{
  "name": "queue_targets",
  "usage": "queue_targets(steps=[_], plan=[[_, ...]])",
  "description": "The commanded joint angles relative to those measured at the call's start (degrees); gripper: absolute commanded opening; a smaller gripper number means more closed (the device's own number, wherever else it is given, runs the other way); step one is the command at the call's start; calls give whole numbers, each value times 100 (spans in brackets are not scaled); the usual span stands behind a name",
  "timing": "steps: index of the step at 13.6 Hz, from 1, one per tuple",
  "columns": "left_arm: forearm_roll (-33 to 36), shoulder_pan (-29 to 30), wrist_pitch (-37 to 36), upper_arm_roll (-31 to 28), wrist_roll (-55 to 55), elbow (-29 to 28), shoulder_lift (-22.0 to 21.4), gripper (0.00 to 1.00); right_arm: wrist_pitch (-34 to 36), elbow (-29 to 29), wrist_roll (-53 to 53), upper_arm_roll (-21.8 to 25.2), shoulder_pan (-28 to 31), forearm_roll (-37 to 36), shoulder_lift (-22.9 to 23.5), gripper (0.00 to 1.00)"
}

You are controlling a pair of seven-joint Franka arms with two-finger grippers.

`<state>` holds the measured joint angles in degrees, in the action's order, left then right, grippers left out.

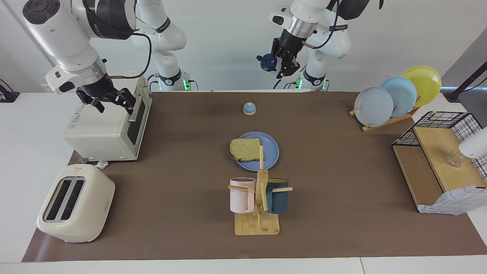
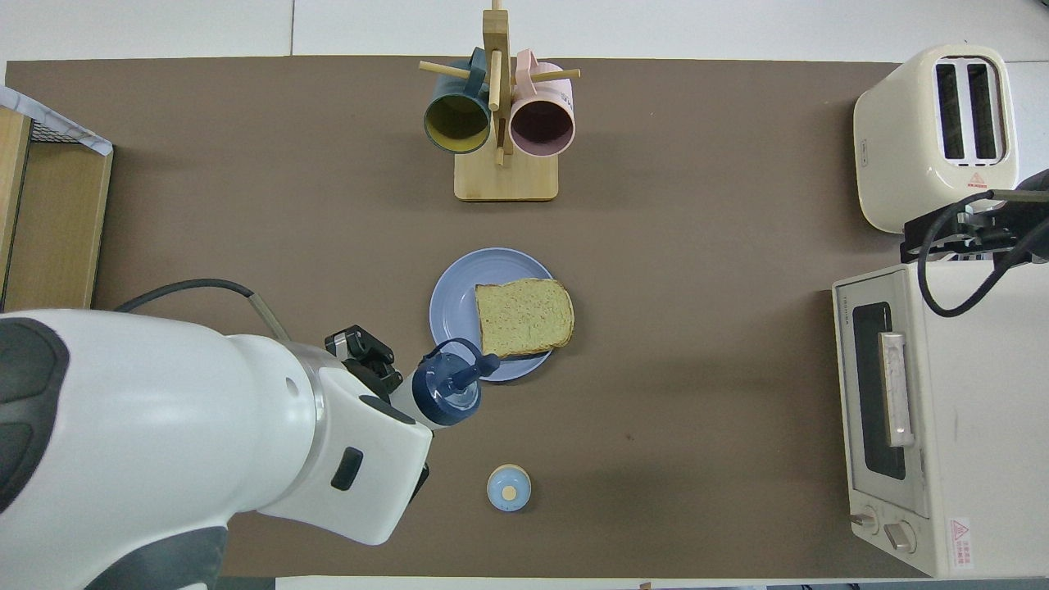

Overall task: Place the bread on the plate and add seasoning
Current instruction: 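Bring the bottle with the left gripper beside the plate near the robot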

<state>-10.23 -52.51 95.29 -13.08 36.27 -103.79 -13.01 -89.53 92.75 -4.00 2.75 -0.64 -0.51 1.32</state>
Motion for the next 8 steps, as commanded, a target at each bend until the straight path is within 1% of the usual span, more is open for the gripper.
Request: queue_targets(steps=[1,4,6,8], plan=[[-215,-198,24,-10,197,-194,-237,0,-3,-37,119,-222,274,121,-9,100],[-391,-216,349,-10,433,-299,-237,0,-12,-29,110,-178,222,121,-18,100],[-453,-216,394,-1,495,-317,-254,0,-12,-55,119,-170,205,121,0,100],[-497,-216,376,-1,504,-317,-254,0,-12,-186,127,-47,56,130,53,100]])
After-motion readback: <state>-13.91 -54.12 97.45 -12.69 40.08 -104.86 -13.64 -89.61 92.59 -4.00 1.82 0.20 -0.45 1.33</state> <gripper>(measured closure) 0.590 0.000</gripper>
